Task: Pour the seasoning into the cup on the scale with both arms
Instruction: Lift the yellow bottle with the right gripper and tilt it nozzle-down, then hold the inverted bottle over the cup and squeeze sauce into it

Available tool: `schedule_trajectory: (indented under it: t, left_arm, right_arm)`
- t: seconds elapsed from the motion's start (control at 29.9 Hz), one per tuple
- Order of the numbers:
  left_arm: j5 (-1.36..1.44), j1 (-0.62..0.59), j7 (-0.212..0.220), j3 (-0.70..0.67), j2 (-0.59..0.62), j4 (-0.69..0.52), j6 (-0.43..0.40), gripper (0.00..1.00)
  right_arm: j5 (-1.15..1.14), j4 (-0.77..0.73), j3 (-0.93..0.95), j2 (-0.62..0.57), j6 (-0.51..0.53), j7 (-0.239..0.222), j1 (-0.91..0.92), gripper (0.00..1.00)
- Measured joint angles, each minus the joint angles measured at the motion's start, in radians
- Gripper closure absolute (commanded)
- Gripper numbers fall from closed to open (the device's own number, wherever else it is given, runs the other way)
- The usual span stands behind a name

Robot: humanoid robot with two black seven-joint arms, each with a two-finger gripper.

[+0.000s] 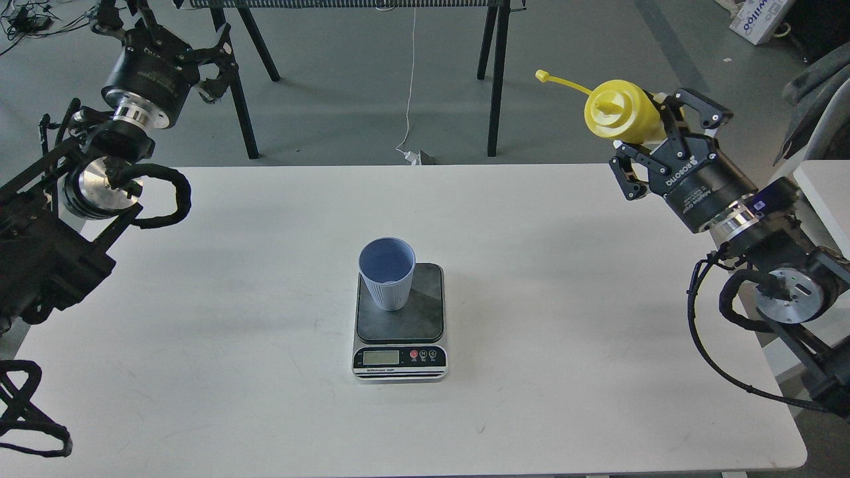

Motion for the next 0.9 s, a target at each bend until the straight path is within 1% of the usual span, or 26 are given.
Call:
schedule_trajectory:
  t: [0.07, 0.2, 0.27, 0.4, 0.6, 0.73, 0.9]
  left_arm:
    - [0.007, 0.000, 0.020, 0.008, 0.009, 0.015, 0.000, 0.00]
    - [0.024, 0.001, 0.104, 0.013, 0.015, 0.089, -0.013, 0.00]
    - [0.025, 0.002, 0.126, 0.010, 0.011, 0.127, -0.026, 0.00]
    - [0.025, 0.001, 0.132, -0.001, -0.007, 0.156, -0.057, 0.00]
    - [0.023, -0.006, 0.130, -0.003, -0.026, 0.158, -0.061, 0.00]
    - [0.023, -0.012, 0.130, -0.004, -0.027, 0.158, -0.063, 0.00]
    - [0.022, -0.014, 0.130, -0.004, -0.027, 0.158, -0.067, 0.00]
  right_arm:
    - [-0.095, -0.008, -0.080, 0.000, -0.038, 0.000, 0.072, 0.70]
    - [-0.209, -0.025, -0.230, 0.000, -0.074, 0.002, 0.194, 0.71]
    - [-0.225, -0.030, -0.289, 0.001, -0.078, 0.003, 0.249, 0.71]
    - [-0.255, -0.052, -0.410, 0.005, -0.081, 0.003, 0.358, 0.72]
    - [-0.336, -0.088, -0.607, 0.030, -0.083, 0.002, 0.541, 0.72]
    - [-0.387, -0.108, -0.749, 0.075, -0.098, 0.001, 0.644, 0.72]
    - [-0.500, -0.129, -0.866, 0.146, -0.148, 0.000, 0.704, 0.73]
